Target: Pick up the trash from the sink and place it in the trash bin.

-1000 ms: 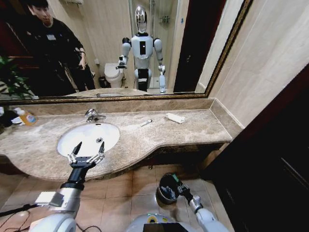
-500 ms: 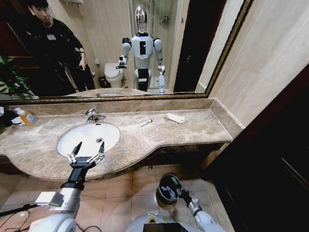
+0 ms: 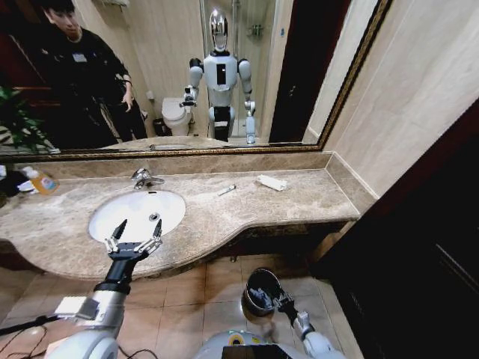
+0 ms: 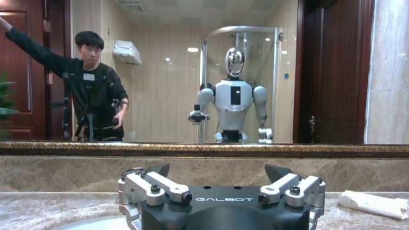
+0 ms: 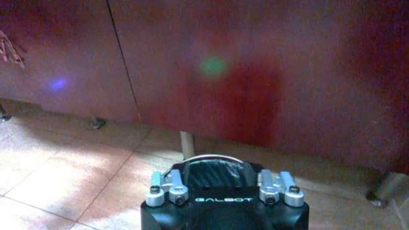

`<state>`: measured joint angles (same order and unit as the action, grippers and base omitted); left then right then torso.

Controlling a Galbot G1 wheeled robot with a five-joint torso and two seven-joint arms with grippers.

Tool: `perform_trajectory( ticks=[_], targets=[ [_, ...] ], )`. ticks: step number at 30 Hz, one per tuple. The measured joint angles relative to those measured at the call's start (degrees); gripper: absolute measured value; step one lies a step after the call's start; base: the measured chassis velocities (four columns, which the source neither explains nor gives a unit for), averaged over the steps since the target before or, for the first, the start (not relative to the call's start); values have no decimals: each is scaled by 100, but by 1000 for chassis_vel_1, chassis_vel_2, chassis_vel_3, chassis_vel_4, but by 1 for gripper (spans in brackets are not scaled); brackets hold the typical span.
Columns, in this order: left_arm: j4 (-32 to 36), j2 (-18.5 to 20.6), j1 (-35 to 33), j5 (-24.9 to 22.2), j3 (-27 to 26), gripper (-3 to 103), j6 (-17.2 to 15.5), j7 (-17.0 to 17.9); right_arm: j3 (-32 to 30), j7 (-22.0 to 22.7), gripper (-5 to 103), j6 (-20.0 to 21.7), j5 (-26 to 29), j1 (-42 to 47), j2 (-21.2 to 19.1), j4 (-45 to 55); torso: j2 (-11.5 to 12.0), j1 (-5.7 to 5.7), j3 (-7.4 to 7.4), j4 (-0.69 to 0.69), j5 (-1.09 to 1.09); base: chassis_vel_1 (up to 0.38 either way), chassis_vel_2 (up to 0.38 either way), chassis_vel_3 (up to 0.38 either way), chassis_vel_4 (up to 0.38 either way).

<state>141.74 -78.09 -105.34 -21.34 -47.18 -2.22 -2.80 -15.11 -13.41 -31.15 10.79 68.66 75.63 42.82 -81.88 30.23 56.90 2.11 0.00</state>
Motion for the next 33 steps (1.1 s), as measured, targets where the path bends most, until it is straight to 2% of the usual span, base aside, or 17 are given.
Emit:
perform_trajectory(
  ticks=[2, 3, 5, 7, 10, 13, 27, 32, 33],
  targets=[
    [0, 0, 0, 0, 0, 100, 0, 0, 3, 23, 68, 0, -27, -4, 28, -1, 0, 0, 0, 0, -1, 0, 0, 0, 0],
    [0, 0, 0, 0, 0, 100, 0, 0, 3, 23, 68, 0, -27, -4, 28, -1, 0, 0, 0, 0, -1, 0, 0, 0, 0],
    [0, 0, 0, 0, 0, 100, 0, 0, 8, 39, 79, 0, -50, -10, 63, -10, 0, 0, 0, 0, 0, 0, 0, 0, 0],
    [0, 0, 0, 0, 0, 100, 0, 0, 10, 46, 79, 0, -53, -9, 72, -10, 0, 0, 0, 0, 0, 0, 0, 0, 0],
    [0, 0, 0, 0, 0, 100, 0, 0, 14, 59, 94, 2, -58, -9, 87, -9, 0, 0, 0, 0, 0, 0, 0, 0, 0],
    [0, 0, 0, 0, 0, 100, 0, 0, 14, 62, 100, 5, -59, -16, 85, -8, 0, 0, 0, 0, 0, 0, 0, 0, 0],
    [0, 0, 0, 0, 0, 100, 0, 0, 9, 66, 100, 59, -8, 74, 34, 111, 0, 0, 0, 0, 0, 0, 0, 0, 0],
    [0, 0, 0, 0, 0, 100, 0, 0, -24, 142, 100, 354, 95, 319, -43, 720, 0, 0, 0, 0, 1, 0, 0, 0, 0],
    [0, 0, 0, 0, 0, 100, 0, 0, -36, 163, 100, 515, 176, 414, -93, 999, 0, 0, 0, -1, 0, 0, 0, 0, 0]
  ],
)
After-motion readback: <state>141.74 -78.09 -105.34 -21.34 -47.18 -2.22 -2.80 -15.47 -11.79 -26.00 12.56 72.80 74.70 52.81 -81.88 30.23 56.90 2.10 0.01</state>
